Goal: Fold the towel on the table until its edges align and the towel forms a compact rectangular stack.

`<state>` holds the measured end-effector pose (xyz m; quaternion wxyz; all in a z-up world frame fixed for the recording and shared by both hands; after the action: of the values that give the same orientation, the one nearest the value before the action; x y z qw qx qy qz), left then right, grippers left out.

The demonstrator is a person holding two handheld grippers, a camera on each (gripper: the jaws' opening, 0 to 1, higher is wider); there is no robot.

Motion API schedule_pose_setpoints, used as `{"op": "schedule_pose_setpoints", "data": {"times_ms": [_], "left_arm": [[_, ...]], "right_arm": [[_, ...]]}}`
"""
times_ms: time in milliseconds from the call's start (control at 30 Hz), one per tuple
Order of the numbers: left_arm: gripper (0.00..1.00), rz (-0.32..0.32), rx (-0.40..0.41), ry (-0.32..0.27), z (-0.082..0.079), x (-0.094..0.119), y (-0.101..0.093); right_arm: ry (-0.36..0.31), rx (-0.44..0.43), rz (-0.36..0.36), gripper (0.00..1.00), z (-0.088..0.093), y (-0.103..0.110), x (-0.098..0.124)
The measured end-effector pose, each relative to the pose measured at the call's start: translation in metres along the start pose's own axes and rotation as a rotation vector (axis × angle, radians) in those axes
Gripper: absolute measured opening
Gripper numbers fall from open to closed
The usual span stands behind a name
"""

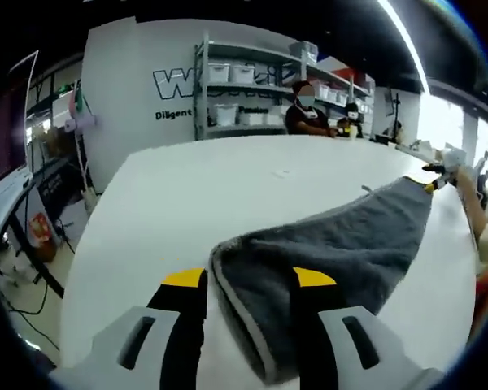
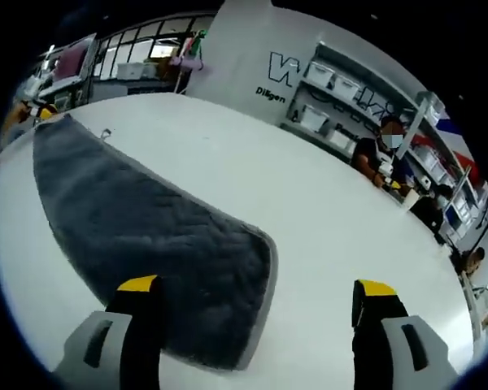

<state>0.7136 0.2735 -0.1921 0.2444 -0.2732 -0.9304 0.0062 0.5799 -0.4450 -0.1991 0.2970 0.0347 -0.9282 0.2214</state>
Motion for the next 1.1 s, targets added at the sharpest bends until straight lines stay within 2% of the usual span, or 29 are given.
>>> {"op": "schedule_pose_setpoints", "data": {"times_ms": [133, 200, 300, 400, 633, 833, 1000, 1100], "left_arm": [[0.42, 0.081, 0.049, -0.085, 0.004, 0.016, -0.018], [0.45, 0.102, 0.057, -0.105, 0.008, 0.022, -0.025], [0.51, 0.115, 0.055, -0.108, 0.015, 0.029, -0.034], [0.52, 0.103, 0.043, -0.093, 0.025, 0.035, -0.040], [0.50, 0.081, 0.082, -0.096, 0.039, 0.047, -0.036], [0.36, 0.069, 0.126, -0.104, 0.047, 0.050, -0.025], [0.29, 0.014, 0.139, -0.078, 0.056, 0.045, -0.010], [0.25, 0.013, 0.164, -0.075, 0.059, 0.043, -0.004]], "right_arm": [[-0.021, -0.036, -0.028, 0.99, 0.005, 0.009, 0.015], [-0.022, -0.043, -0.034, 0.99, 0.007, 0.014, 0.021], [-0.036, -0.051, -0.043, 0.99, 0.009, 0.023, 0.033], [-0.059, -0.064, -0.053, 0.99, 0.010, 0.031, 0.045], [-0.085, -0.052, -0.073, 0.99, 0.014, 0.054, 0.070], [-0.163, -0.086, -0.139, 0.99, 0.011, 0.082, 0.092], [-0.187, -0.096, -0.161, 0.99, 0.012, 0.103, 0.103], [-0.192, -0.092, -0.171, 0.99, 0.014, 0.113, 0.107]]}}
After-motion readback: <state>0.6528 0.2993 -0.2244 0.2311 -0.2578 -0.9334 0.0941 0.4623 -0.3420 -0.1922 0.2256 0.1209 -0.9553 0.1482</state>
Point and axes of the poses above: the point that each gripper's makers call its tool centre point, and the gripper's own axes: x roughly backward along the fingers, y roughly to its left, z roughly out of its underside, the point moved 6 cm from there along x, roughly backward along the fingers, and after that the axes turned 6 degrees about x, right-handed, at the moved point
